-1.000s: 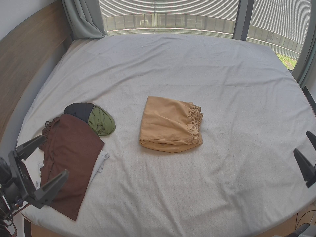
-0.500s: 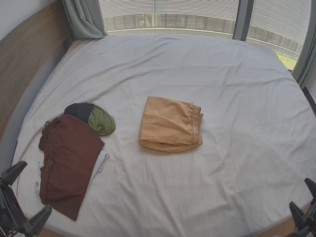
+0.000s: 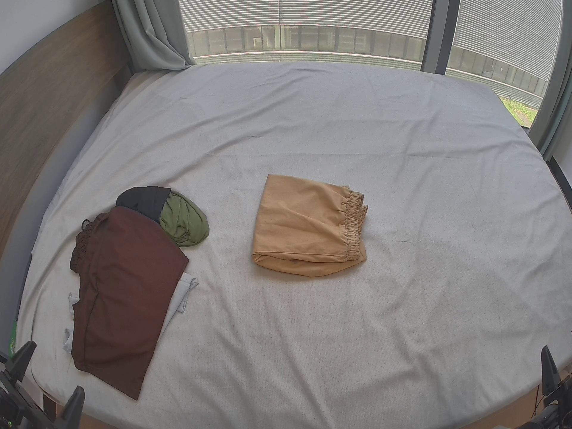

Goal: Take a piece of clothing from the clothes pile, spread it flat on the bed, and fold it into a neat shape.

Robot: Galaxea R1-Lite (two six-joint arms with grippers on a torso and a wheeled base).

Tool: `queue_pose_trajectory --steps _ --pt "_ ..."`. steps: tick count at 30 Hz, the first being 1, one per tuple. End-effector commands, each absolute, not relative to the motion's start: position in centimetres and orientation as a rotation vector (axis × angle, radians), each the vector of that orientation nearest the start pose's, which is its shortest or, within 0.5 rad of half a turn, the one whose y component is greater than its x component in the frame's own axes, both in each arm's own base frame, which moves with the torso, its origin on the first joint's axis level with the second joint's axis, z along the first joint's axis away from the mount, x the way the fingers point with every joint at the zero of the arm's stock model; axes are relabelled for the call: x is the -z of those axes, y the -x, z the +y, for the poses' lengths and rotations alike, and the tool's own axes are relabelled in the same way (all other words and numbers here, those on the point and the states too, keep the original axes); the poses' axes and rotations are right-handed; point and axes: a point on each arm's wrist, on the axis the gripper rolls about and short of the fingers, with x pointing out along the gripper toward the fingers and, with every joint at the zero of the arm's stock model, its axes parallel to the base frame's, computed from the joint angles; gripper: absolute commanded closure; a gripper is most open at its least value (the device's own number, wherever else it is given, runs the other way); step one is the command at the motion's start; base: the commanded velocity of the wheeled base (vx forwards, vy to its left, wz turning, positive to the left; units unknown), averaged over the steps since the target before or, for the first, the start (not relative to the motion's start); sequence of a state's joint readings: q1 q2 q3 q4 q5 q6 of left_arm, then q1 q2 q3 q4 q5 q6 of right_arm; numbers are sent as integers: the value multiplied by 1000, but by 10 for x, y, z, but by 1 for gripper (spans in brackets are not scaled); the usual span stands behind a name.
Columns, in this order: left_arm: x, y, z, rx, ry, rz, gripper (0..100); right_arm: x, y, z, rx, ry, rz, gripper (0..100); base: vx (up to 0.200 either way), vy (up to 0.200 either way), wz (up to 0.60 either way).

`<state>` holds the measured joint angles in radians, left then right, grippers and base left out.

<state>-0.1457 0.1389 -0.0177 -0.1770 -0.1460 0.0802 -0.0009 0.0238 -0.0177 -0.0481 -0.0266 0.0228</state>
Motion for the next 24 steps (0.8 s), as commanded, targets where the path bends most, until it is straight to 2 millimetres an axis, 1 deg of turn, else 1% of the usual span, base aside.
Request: queue_pose_trajectory --steps 1,3,6,9,14,24 --pt "-87 16 0 181 -73 -8 0 -78 23 -1 50 -33 -25 0 0 0 0" --pt "-85 16 -1 143 -73 5 0 -76 23 -1 35 -25 -4 0 0 0 0" --pt "-82 23 -2 61 -84 -56 0 -75 23 -1 26 -11 3 0 0 0 0" --pt "-81 23 -2 66 -68 -53 0 -75 23 -1 25 -9 3 0 0 0 0" --pt "-75 23 0 -2 -23 0 0 -75 23 0 23 -6 5 0 0 0 0" --pt "-75 23 1 -15 0 0 0 -75 23 0 11 -2 5 0 0 0 0"
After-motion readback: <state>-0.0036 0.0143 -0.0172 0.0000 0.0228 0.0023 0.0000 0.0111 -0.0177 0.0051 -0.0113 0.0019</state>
